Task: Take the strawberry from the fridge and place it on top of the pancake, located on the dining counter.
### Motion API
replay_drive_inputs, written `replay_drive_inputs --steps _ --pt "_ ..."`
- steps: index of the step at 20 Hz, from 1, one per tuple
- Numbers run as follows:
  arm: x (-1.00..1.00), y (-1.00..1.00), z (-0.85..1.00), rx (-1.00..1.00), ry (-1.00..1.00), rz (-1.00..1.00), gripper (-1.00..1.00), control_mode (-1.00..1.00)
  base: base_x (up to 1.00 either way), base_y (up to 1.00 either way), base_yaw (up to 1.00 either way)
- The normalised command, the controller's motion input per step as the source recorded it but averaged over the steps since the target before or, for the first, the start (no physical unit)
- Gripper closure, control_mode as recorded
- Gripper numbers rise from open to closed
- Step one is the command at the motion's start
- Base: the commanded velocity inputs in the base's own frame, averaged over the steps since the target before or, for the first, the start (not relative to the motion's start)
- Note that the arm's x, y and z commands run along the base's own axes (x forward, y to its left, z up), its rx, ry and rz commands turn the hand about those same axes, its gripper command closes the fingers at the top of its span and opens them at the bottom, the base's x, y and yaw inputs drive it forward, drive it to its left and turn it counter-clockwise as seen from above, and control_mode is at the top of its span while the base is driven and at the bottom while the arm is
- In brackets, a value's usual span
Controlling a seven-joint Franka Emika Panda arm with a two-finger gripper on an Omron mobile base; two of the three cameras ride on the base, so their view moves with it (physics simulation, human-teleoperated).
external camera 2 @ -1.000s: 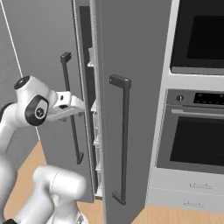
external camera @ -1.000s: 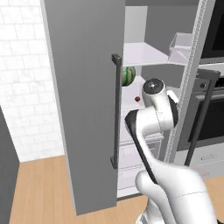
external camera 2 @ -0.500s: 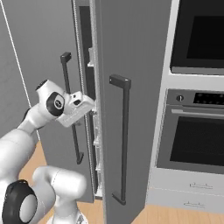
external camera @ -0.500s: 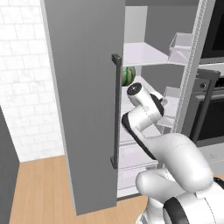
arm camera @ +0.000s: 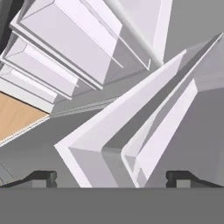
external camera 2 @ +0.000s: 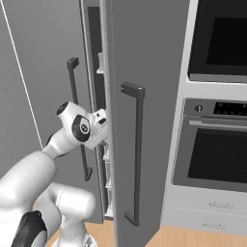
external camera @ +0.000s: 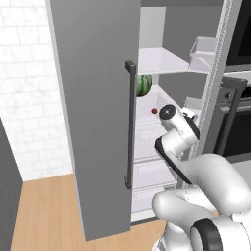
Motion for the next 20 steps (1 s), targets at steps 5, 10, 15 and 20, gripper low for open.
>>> replay_drive_inputs --steps 5,10,15,20 --pt "-0.02 -0.82 -0.06 0.00 0.00 0.02 -1.00 -1.00 0.00 0.00 0.00" --pt "-0.10 -0.99 0.00 0.00 0.08 0.00 -1.00 -1.00 0.00 0.00 0.00" --pt "-0.11 -1.00 0.18 0.05 0.22 -0.05 -1.00 -1.00 0.00 0.00 0.00" --pt "-0.22 -1.00 0.23 0.18 0.27 -0.27 -1.00 -1.00 0.00 0.00 0.00"
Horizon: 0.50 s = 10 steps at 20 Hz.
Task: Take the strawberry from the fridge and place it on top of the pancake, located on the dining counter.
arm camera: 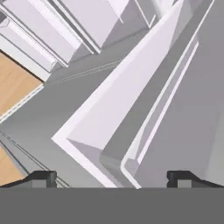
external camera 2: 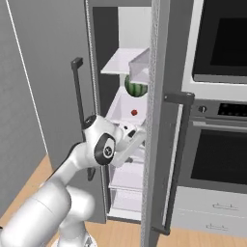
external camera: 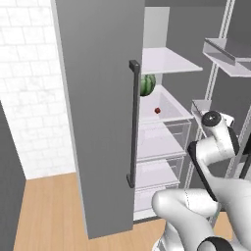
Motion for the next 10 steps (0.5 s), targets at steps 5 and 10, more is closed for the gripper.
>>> replay_drive_inputs --steps 5,10 --pt "-0.25 -0.83 0.06 0.13 0.01 -0.22 -1.00 -1.00 0.00 0.00 0.00" --pt "-0.02 0.57 0.61 0.01 0.05 0.00 -1.00 -1.00 0.00 0.00 0.00"
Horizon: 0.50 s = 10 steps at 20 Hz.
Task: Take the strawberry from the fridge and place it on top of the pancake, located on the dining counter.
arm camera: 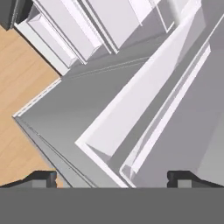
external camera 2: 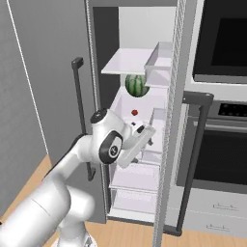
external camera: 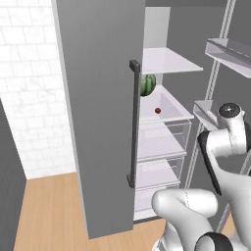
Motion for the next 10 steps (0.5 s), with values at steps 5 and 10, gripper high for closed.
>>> replay_drive_inputs --steps 5,10 --pt "0.00 0.92 0.63 0.24 0.03 -0.01 -1.00 -1.00 0.00 0.00 0.00" --pt "0.04 0.92 -0.09 0.64 -0.14 -0.17 -1.00 -1.00 0.00 0.00 0.00"
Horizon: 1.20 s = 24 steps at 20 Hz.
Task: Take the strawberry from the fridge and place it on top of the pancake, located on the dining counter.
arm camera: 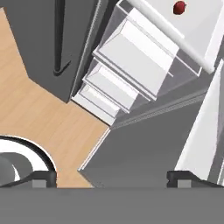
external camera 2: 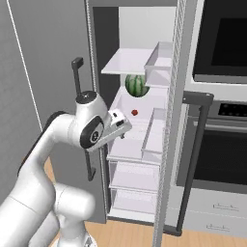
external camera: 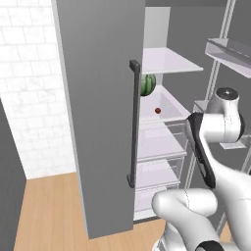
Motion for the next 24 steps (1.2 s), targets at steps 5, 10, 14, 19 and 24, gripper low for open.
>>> replay_drive_inputs --steps 5,10,14,19,24 --pt "0.00 0.40 -0.35 0.78 -0.14 -0.41 -1.00 -1.00 0.00 0.00 0.00" --pt "0.00 0.31 -0.09 0.31 0.12 -0.64 -1.00 -1.00 0.00 0.00 0.00" --pt "-0.01 0.27 0.02 0.06 0.51 -0.54 -1.00 -1.00 0.00 0.00 0.00" --pt "-0.01 0.00 -0.37 0.00 0.29 -0.13 -1.00 -1.00 0.00 0.00 0.00" --pt "0.00 0.00 -0.54 -0.06 0.11 0.09 -1.00 -1.00 0.00 0.00 0.00"
